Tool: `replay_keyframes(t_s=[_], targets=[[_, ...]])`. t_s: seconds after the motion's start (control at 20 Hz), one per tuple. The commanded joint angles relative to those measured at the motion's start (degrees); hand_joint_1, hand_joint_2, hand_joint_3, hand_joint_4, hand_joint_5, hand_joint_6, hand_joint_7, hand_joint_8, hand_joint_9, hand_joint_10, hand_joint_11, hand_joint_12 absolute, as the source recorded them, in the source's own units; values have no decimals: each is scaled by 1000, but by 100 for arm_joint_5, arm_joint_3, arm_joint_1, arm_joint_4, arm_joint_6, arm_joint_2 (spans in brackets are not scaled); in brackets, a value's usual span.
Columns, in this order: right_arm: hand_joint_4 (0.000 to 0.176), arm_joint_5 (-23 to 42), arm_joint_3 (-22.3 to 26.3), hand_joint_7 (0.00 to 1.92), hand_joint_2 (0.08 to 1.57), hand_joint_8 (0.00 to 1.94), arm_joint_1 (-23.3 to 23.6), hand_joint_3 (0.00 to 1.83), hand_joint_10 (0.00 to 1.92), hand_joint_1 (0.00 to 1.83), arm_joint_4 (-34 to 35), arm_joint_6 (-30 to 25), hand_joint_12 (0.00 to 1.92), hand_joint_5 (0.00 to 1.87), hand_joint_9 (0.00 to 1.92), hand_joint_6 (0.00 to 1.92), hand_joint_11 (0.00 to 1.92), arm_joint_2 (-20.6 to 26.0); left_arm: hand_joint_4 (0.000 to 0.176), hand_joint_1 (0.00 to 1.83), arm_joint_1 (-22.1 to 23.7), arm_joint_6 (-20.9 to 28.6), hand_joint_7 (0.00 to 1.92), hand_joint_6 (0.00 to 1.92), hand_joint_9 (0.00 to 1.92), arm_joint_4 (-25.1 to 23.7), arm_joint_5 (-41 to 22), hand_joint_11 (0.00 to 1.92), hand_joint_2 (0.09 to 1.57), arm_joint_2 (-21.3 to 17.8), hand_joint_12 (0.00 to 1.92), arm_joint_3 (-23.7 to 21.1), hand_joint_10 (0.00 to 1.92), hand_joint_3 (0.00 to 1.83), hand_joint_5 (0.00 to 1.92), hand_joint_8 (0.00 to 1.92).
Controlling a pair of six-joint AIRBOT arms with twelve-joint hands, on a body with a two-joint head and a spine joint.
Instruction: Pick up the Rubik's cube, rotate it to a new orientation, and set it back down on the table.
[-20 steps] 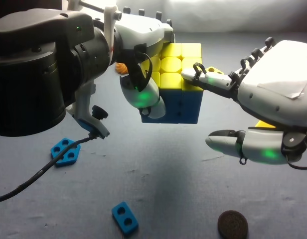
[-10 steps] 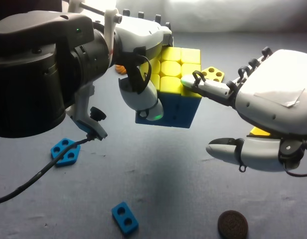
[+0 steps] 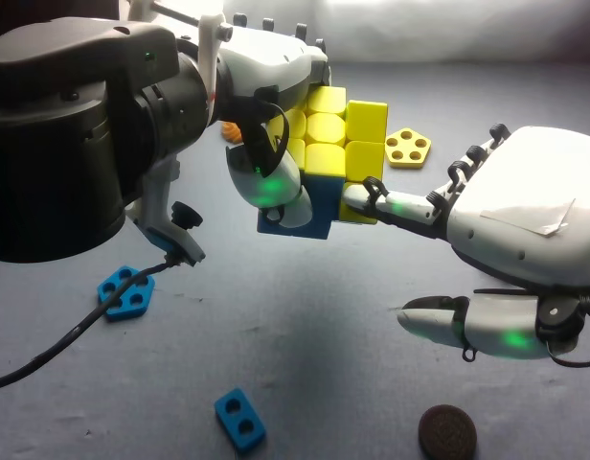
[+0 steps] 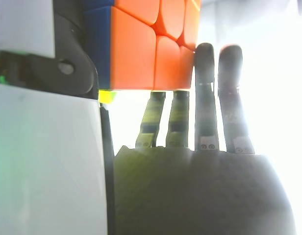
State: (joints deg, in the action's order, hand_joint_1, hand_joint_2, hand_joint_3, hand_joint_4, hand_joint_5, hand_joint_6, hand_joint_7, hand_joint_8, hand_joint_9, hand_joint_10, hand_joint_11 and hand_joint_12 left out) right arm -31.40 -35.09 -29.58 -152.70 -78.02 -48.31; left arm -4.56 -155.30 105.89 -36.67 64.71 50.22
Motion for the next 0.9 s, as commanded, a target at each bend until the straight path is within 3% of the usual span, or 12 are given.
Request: replay_keyframes(t_s=[0.0, 0.05, 0.15, 0.2, 0.25, 0.3, 0.35, 0.4, 0.45, 0.5, 0.55, 0.85], targets=[[0, -480, 26, 759, 1267, 1821, 12, 0, 1921, 71, -143, 37, 1921, 185, 911, 8, 802, -3, 0, 1275, 120, 70, 546, 1253, 322, -369, 140, 234, 1255, -51, 1702, 18, 1497, 11, 314, 1554], [0, -489, 25, 760, 1263, 1828, 13, 0, 1921, 86, -142, 47, 1921, 194, 917, 11, 800, -8, 0, 1251, 120, 70, 327, 1307, 304, -369, 140, 227, 1181, -51, 1688, 17, 1491, 0, 284, 1484], [0, -490, 24, 724, 1265, 1853, 14, 0, 1921, 95, -89, 143, 1921, 176, 900, 7, 773, -24, 0, 1253, 119, 70, 277, 1179, 298, -369, 140, 195, 1145, -51, 1700, 16, 1465, 0, 325, 1430], [0, -488, 19, 735, 1266, 1846, 22, 0, 1921, 92, 184, 438, 1921, 183, 901, 9, 775, -75, 0, 1276, 119, 70, 548, 1156, 315, -368, 140, 210, 1256, -51, 1713, 18, 1478, 5, 346, 1541], [0, -489, -13, 737, 1262, 1832, 23, 0, 1921, 118, 312, 578, 1921, 196, 901, 13, 790, -119, 0, 1274, 119, 70, 590, 1189, 310, -368, 140, 214, 1289, -51, 1709, 18, 1482, 3, 336, 1581], [0, -489, -49, 747, 1258, 1824, 21, 0, 1921, 127, 337, 578, 1921, 200, 893, 14, 771, -149, 0, 1102, 119, 70, 551, 1502, 298, -368, 140, 202, 1354, -51, 1746, 18, 1526, 3, 484, 1719], [0, -489, -97, 748, 1253, 1821, 29, 0, 1921, 138, 367, 577, 1921, 203, 903, 14, 772, -195, 0, 1243, 119, 70, 596, 1297, 308, -368, 140, 210, 1309, -51, 1728, 18, 1511, 0, 369, 1611], [0, -489, -105, 727, 1260, 1810, 37, 0, 1921, 111, 389, 577, 1921, 193, 897, 9, 780, -210, 0, 1101, 119, 70, 563, 1523, 303, -368, 140, 213, 1356, -52, 1767, 18, 1554, 1, 487, 1721], [0, -489, -104, 739, 1260, 1811, 39, 0, 1921, 104, 391, 579, 1921, 208, 905, 13, 807, -227, 0, 1076, 119, 70, 579, 1584, 324, -368, 140, 227, 1361, -52, 1753, 18, 1546, 0, 505, 1705], [0, -488, -105, 753, 1263, 1807, 35, 0, 1921, 96, 392, 579, 1921, 202, 907, 10, 801, -232, 0, 1240, 119, 70, 610, 1413, 319, -368, 140, 224, 1310, -52, 1747, 18, 1544, 0, 336, 1599], [0, -488, -109, 762, 1261, 1815, 30, 0, 1921, 106, 407, 593, 1921, 203, 909, 10, 802, -238, 0, 1094, 122, 70, 568, 1576, 307, -368, 140, 224, 1361, -51, 1761, 18, 1564, 0, 465, 1706], [0, -552, -232, 773, 1264, 1841, 53, 0, 1921, 104, 797, 956, 1921, 174, 912, 1, 783, -445, 0, 1087, 129, 71, 566, 1501, 304, -368, 139, 223, 1350, -51, 1777, 19, 1565, 0, 563, 1746]])
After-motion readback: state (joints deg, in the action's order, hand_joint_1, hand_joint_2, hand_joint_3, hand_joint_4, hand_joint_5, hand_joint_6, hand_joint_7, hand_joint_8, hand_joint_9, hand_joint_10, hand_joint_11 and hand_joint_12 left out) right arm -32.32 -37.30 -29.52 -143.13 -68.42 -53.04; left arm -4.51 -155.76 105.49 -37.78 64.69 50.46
